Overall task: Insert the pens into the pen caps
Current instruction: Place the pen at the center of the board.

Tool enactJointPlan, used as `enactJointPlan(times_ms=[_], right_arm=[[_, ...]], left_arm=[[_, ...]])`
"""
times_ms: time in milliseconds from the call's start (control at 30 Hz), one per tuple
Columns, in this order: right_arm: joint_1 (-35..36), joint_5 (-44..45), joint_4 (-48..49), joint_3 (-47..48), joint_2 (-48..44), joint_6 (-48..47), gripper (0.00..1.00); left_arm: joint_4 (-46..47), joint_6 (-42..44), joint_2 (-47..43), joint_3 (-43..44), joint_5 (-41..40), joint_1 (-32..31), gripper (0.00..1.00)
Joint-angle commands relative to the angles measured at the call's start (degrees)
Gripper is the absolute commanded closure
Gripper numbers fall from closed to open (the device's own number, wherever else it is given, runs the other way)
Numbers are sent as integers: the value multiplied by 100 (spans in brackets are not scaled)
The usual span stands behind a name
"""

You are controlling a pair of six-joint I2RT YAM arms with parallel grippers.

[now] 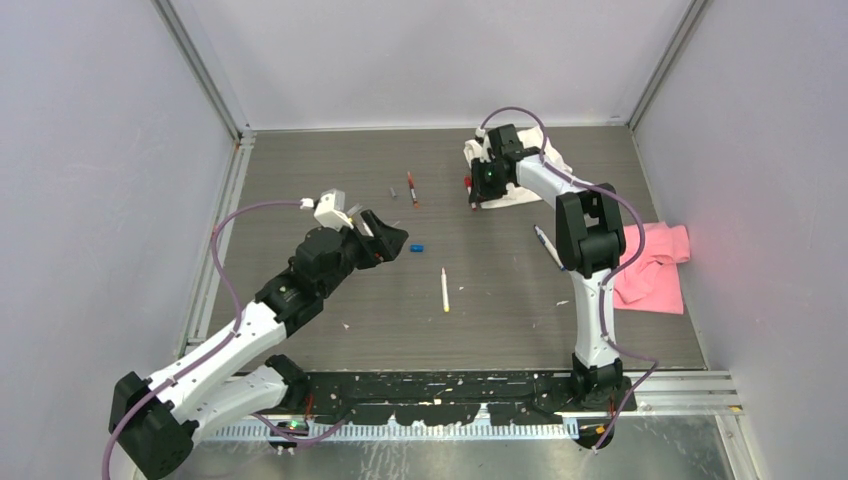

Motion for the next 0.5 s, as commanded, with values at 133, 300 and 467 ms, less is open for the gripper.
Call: enactJointPlan(times_ms=[133, 300, 467], right_arm=[[-213, -276, -9, 147, -532, 198, 55], [-481, -1433, -459, -310, -1523, -859, 50], [-821, -2747, -787, -1145, -2722, -1567, 45]], left_arm=[[106, 18, -59, 306, 204, 36, 17], [24, 105, -99, 348, 384, 47, 17], [-275, 192, -78, 454, 543, 115, 16]])
